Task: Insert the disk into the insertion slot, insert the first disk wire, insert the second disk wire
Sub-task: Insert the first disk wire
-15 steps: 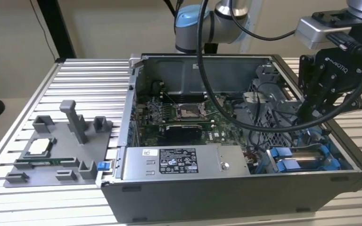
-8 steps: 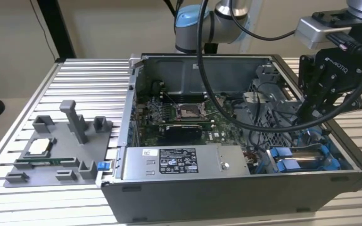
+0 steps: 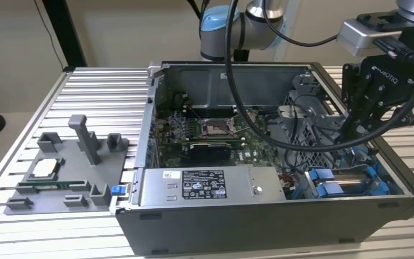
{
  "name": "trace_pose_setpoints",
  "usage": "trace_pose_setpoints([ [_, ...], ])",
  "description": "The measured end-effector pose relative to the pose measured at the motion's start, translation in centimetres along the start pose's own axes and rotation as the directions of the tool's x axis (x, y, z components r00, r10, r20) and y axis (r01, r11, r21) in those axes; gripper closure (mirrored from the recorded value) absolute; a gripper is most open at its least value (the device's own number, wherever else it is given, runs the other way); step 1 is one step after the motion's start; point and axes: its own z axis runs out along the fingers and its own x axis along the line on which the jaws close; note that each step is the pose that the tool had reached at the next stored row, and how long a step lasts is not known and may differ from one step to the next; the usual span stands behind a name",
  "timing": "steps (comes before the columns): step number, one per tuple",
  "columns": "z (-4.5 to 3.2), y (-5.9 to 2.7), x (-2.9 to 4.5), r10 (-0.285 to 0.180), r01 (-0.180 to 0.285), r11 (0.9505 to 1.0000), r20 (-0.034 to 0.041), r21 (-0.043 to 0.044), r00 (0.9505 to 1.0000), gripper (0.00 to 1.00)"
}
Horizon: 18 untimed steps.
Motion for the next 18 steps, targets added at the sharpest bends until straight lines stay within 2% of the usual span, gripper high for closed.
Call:
trace_pose_setpoints([
  [10,0.02,-0.05,0.01,0.000,0.000,1.0000,0.0001,0.0000,1.0000,1.00],
  [18,0.05,-1.60,0.39,0.000,0.000,1.0000,0.0003,-0.0031,1.0000,1.00],
])
